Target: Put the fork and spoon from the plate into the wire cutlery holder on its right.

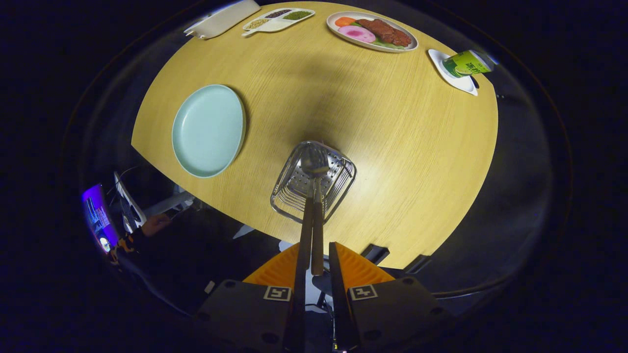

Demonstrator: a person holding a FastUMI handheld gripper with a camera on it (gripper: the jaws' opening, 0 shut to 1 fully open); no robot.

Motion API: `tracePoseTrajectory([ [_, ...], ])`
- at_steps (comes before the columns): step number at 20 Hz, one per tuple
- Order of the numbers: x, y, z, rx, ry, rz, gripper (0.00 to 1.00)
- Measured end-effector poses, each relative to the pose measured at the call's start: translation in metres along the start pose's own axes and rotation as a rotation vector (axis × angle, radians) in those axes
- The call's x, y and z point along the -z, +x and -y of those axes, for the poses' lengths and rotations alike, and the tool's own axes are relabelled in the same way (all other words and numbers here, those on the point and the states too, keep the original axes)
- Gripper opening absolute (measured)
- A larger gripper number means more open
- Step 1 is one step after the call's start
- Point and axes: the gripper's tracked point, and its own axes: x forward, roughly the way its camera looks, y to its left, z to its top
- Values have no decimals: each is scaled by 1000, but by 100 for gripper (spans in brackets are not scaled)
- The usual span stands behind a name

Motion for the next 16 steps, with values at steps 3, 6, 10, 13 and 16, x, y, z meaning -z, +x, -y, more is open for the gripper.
tracePoseTrajectory([
  [3,-6,-7,-2,-1,7,104,28],
  [6,-11,-13,-11,-13,50,266,47],
  [10,-21,-30,-23,3,140,518,82],
  [13,-29,-53,-33,39,183,706,100],
  [16,-37,-80,-41,66,239,882,100],
])
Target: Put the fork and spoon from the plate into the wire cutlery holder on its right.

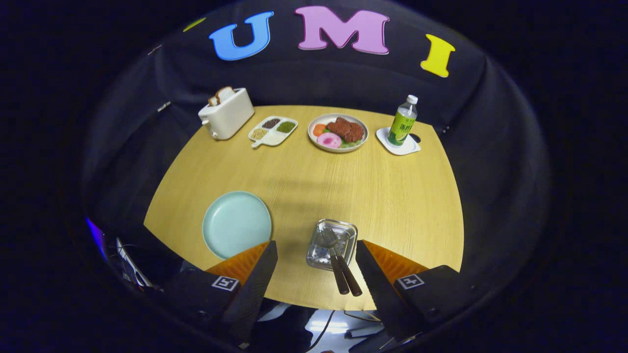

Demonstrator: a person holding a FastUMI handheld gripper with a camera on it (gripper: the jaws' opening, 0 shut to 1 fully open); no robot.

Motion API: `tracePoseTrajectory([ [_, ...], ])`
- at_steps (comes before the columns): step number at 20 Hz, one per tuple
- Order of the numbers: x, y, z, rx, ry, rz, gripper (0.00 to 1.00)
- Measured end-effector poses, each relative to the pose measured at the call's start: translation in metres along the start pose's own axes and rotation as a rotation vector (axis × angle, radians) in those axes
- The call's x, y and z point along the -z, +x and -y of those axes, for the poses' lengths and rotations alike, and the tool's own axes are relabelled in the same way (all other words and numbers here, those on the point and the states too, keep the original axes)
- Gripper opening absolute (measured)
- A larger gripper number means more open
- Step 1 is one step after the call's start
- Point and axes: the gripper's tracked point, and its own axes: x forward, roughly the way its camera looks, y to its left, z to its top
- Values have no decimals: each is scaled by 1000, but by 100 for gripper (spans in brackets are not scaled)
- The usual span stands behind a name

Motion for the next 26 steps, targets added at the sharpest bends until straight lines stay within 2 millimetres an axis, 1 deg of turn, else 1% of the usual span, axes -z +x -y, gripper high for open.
tracePoseTrajectory([
  [3,-25,-20,-12,13,27,152,100],
  [6,-49,-33,-16,42,18,300,100],
  [8,-67,-48,-17,62,5,414,100],
  [11,-78,-75,-18,78,-41,533,100],
  [14,-91,-97,-22,96,-64,630,99],
  [15,-94,-102,-21,106,-67,657,100],
  [17,-94,-107,-24,113,-80,683,100],
  [22,-87,-107,-29,93,-66,671,99],
  [26,-89,-110,-23,86,-43,675,98],
])
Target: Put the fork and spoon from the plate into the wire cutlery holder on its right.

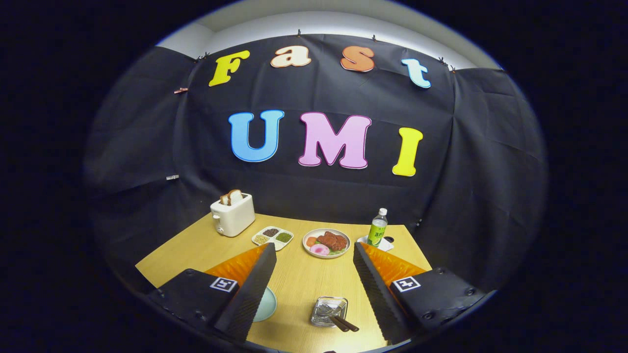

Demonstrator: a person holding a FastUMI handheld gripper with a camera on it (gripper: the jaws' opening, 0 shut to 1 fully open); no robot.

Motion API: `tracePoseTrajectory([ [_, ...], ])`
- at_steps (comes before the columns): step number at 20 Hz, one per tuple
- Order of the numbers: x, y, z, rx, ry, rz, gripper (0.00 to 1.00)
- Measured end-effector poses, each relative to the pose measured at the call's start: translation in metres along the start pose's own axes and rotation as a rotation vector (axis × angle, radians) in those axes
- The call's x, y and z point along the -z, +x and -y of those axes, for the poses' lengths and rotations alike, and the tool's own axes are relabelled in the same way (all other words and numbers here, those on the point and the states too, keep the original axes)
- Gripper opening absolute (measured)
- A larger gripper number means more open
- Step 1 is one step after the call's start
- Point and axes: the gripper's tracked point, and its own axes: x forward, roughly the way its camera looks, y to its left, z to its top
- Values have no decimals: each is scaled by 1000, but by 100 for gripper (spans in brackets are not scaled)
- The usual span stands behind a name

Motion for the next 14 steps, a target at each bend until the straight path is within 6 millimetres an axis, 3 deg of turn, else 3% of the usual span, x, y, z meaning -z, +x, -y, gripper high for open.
tracePoseTrajectory([
  [14,3,-1,10,-5,0,-5,98],
])
